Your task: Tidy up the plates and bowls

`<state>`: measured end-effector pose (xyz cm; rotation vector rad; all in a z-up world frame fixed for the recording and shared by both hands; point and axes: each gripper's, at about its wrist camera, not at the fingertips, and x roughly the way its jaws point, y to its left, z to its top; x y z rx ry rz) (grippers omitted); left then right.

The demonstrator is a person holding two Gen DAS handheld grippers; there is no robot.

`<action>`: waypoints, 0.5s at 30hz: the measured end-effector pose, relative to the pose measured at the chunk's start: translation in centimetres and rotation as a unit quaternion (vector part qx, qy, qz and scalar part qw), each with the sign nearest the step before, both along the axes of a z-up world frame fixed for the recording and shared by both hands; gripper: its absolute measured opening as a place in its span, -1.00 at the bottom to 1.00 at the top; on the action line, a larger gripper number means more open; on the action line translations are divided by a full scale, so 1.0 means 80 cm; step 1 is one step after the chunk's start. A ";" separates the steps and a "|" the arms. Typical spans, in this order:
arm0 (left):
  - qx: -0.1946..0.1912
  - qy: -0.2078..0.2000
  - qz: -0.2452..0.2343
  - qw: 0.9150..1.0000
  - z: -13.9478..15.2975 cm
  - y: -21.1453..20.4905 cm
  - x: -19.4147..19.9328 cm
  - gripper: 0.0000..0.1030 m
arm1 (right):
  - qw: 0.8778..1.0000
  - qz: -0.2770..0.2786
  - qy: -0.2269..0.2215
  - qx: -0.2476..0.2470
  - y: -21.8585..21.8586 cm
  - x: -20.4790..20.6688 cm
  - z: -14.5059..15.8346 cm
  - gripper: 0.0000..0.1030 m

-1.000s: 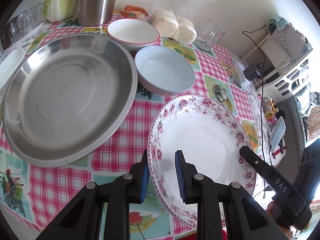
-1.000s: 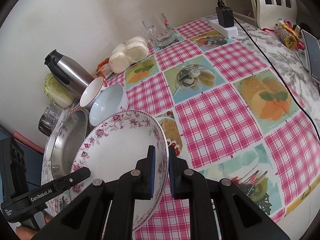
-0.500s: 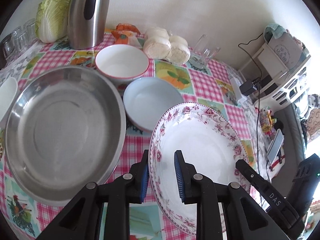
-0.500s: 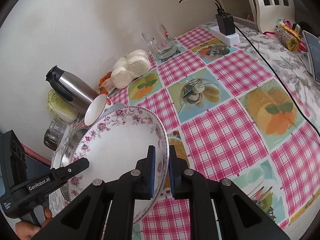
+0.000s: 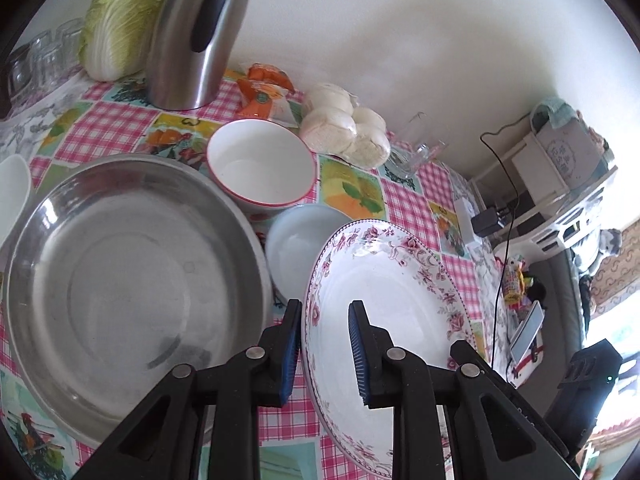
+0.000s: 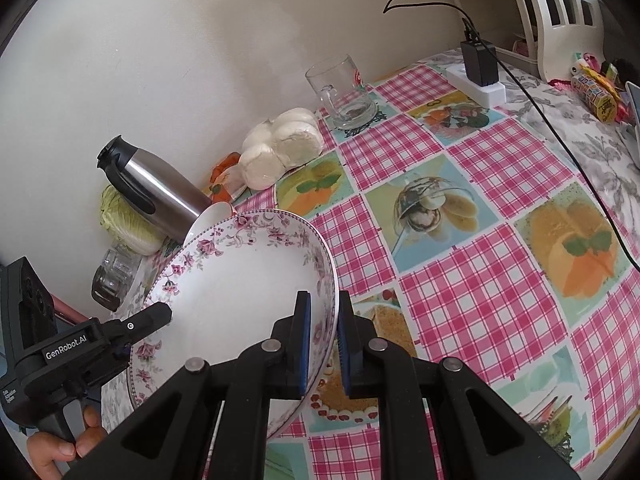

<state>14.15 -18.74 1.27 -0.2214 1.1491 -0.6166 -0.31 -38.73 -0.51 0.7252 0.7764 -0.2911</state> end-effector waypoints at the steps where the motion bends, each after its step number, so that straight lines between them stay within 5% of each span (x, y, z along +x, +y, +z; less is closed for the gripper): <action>1: 0.001 -0.001 0.005 1.000 0.000 0.005 0.002 -0.51 | 1.000 0.003 0.000 -0.001 0.004 0.005 0.001 -0.75; 5: 0.014 -0.011 0.024 1.000 0.001 0.026 0.008 -0.51 | 1.000 0.021 0.004 -0.009 0.025 0.023 0.001 -0.74; 15: -0.022 0.028 0.082 0.996 -0.017 0.113 0.038 -0.51 | 0.997 0.068 0.020 -0.006 0.086 0.059 -0.011 -0.74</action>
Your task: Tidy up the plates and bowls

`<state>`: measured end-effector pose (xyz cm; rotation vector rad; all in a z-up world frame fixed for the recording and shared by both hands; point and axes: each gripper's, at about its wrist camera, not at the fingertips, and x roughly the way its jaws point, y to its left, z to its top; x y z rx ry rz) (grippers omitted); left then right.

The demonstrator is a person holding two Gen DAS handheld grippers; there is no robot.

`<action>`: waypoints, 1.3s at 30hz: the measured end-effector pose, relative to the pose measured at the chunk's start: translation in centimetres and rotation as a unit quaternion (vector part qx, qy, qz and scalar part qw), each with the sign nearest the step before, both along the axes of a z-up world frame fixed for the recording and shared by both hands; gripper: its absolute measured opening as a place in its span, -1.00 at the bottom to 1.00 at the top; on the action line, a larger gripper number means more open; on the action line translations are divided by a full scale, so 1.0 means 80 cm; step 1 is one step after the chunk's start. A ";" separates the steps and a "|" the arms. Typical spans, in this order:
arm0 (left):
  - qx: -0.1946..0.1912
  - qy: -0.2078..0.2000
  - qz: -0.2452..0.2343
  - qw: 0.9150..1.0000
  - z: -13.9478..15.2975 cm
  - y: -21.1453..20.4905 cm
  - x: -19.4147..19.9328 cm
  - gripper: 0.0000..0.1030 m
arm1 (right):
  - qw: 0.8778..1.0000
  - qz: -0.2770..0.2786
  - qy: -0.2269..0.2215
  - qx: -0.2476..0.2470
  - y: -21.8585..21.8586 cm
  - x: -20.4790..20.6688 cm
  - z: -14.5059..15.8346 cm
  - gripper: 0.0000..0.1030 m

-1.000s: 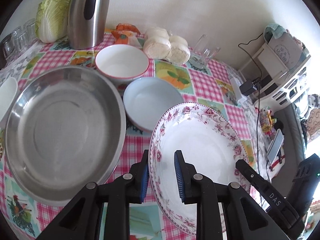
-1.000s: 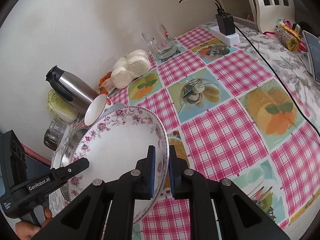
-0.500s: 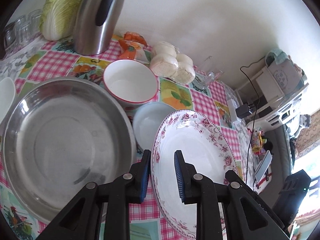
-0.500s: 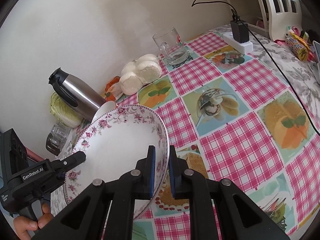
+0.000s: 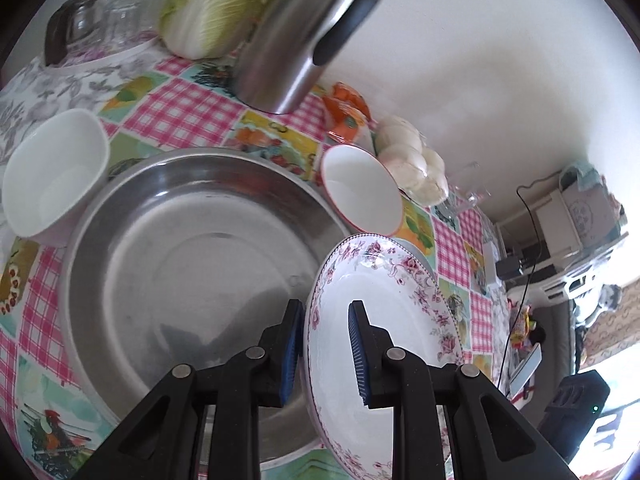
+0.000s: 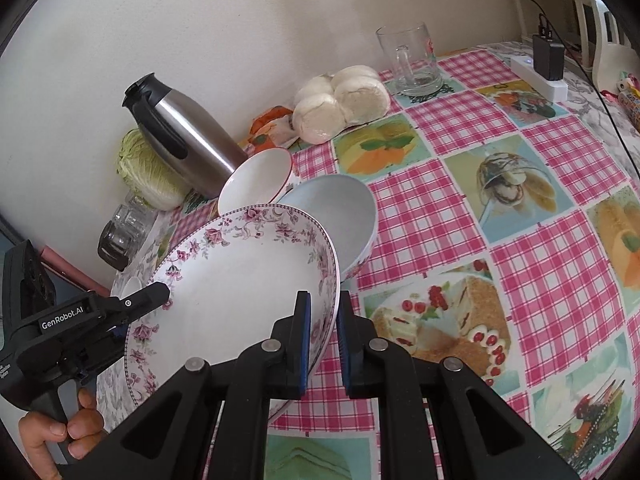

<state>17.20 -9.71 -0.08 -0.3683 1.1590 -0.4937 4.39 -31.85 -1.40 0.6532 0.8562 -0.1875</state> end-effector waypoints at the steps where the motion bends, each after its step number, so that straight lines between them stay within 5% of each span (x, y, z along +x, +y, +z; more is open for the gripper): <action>1: 0.000 0.000 0.006 1.000 -0.001 0.007 0.002 -0.51 | 1.000 0.003 0.000 0.000 0.007 0.003 0.000 -0.74; 13: -0.011 0.026 0.064 0.998 -0.024 0.081 0.028 -0.51 | 0.999 0.039 0.012 0.002 0.069 0.037 -0.014 -0.73; 39: -0.017 0.043 0.107 0.993 -0.045 0.123 0.045 -0.51 | 0.998 0.062 0.027 -0.007 0.101 0.080 -0.032 -0.71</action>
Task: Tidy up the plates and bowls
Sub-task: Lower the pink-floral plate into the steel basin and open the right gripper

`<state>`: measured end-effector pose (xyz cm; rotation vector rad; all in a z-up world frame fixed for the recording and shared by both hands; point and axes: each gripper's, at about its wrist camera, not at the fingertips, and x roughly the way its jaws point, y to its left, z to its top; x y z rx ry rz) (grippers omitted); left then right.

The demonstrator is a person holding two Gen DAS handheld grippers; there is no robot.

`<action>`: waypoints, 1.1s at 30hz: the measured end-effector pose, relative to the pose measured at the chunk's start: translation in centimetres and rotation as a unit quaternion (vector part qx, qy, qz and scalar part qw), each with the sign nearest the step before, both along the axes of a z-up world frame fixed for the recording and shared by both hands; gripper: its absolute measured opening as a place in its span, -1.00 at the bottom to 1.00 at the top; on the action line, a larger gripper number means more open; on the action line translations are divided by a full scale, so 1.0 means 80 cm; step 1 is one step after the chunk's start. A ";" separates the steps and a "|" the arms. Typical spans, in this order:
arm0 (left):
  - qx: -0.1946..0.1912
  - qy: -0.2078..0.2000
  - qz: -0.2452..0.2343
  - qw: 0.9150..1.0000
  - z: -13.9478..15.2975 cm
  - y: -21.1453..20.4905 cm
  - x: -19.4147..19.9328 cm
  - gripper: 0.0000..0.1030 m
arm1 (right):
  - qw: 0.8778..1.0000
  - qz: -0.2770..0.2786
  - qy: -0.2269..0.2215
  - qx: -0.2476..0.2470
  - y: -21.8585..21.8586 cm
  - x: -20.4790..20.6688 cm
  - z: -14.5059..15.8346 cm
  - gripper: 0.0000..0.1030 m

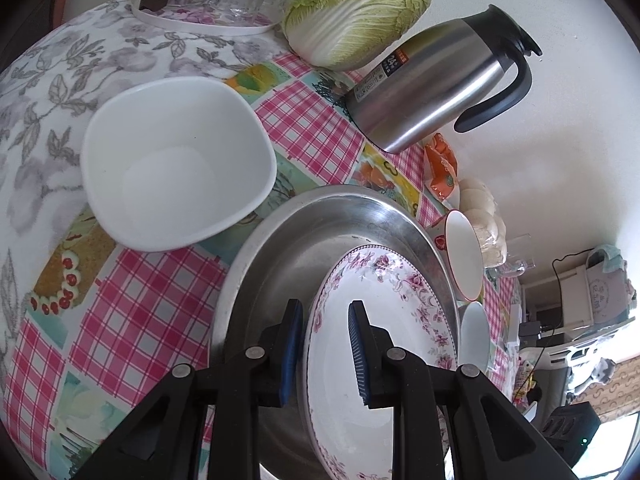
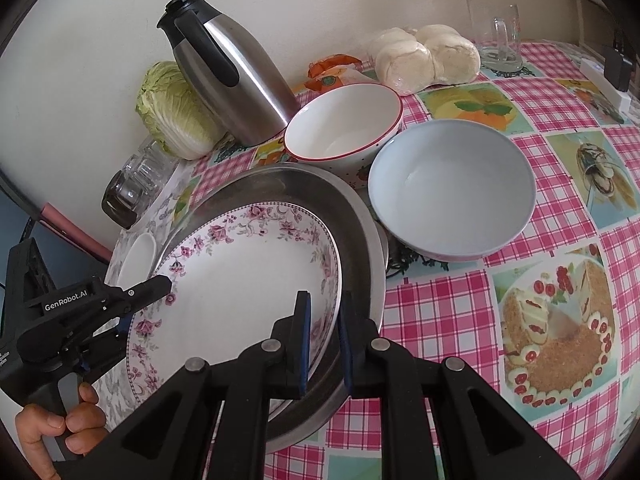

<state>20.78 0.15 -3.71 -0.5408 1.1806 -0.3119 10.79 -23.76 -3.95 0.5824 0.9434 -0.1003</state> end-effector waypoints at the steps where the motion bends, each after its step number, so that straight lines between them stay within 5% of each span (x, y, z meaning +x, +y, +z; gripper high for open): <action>1: 0.001 0.000 0.001 1.000 -0.001 0.000 0.001 -0.51 | 1.000 0.000 0.000 0.001 -0.001 0.002 -0.001 -0.71; 16: 0.046 0.007 -0.005 0.999 -0.010 -0.005 0.013 -0.50 | 1.000 0.008 0.012 0.008 -0.002 0.030 -0.013 -0.71; 33: 0.099 0.007 -0.021 0.995 -0.010 -0.018 0.011 -0.45 | 0.996 0.034 0.042 -0.070 0.014 0.038 -0.010 -0.71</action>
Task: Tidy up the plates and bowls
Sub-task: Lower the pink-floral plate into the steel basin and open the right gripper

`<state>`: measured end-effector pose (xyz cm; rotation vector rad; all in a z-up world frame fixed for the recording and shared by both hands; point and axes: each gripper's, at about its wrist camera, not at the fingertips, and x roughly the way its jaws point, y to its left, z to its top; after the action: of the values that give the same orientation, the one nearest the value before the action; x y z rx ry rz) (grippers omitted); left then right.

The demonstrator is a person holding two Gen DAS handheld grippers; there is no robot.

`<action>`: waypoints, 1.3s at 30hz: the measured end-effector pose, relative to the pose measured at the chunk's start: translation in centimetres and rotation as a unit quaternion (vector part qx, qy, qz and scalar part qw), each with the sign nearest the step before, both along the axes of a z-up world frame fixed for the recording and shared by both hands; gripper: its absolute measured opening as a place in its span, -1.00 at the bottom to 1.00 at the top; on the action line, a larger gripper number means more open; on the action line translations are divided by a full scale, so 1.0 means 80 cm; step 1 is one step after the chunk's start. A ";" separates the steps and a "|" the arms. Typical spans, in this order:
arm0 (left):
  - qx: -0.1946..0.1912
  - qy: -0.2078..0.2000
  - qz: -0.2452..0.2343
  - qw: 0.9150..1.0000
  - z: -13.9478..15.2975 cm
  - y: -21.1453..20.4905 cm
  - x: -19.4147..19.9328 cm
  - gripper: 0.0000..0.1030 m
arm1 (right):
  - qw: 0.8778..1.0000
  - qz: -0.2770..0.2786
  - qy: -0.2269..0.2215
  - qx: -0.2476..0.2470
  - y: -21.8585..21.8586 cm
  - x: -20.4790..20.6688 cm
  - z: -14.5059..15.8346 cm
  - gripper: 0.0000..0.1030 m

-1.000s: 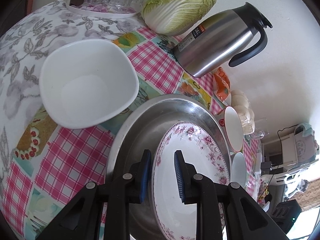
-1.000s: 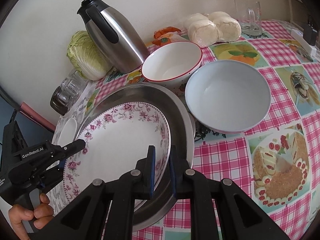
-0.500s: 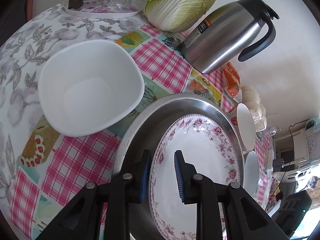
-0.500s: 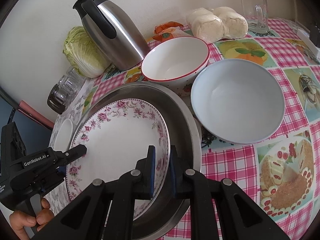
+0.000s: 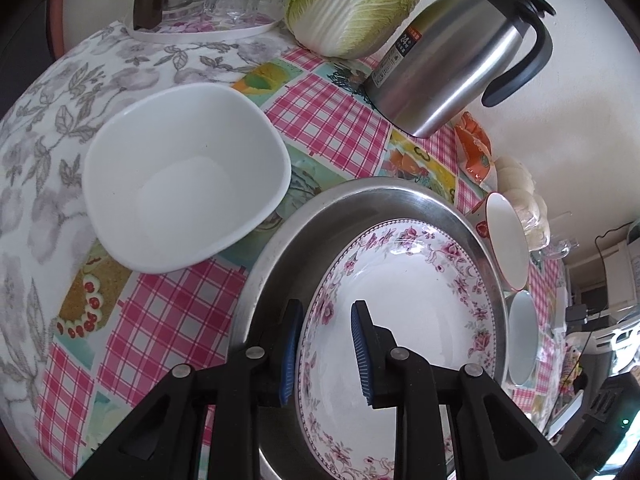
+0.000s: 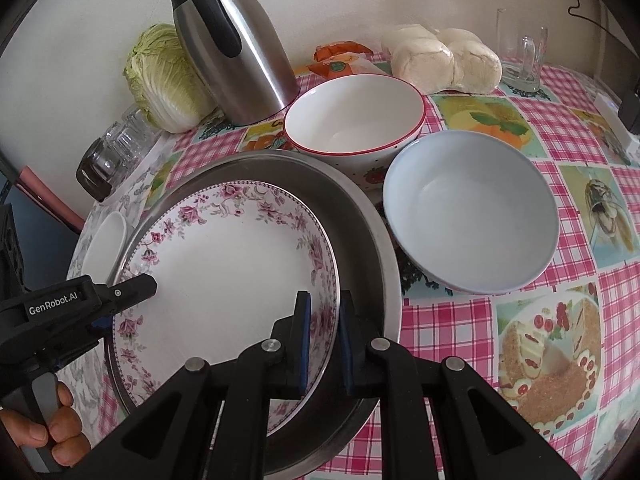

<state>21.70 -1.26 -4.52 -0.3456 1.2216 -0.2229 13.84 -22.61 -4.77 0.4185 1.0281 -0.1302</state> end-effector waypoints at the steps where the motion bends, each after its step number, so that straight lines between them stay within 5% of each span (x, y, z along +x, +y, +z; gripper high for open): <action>1: 0.008 -0.002 -0.004 1.000 0.000 -0.002 0.000 -0.45 | 1.000 0.001 0.001 -0.006 0.001 0.000 0.000 -0.71; 10: 0.048 -0.009 -0.019 0.999 0.000 -0.014 -0.003 -0.44 | 0.999 0.011 0.005 -0.041 0.009 0.000 0.000 -0.72; 27: 0.073 0.001 -0.013 0.997 0.000 -0.020 -0.007 -0.36 | 1.000 -0.006 -0.019 -0.011 -0.010 -0.010 0.020 -0.71; 33: 0.087 -0.007 -0.007 0.996 0.015 -0.022 -0.013 -0.21 | 0.999 -0.003 -0.036 -0.015 -0.012 -0.019 0.038 -0.71; 39: 0.113 -0.030 -0.007 0.993 0.037 -0.037 -0.021 0.20 | 0.999 -0.003 -0.048 -0.023 -0.016 -0.031 0.054 -0.71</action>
<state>19.98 -4.25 -1.56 -0.1329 1.1775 -0.1047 11.36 -23.91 -0.44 0.3831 0.9279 -0.1376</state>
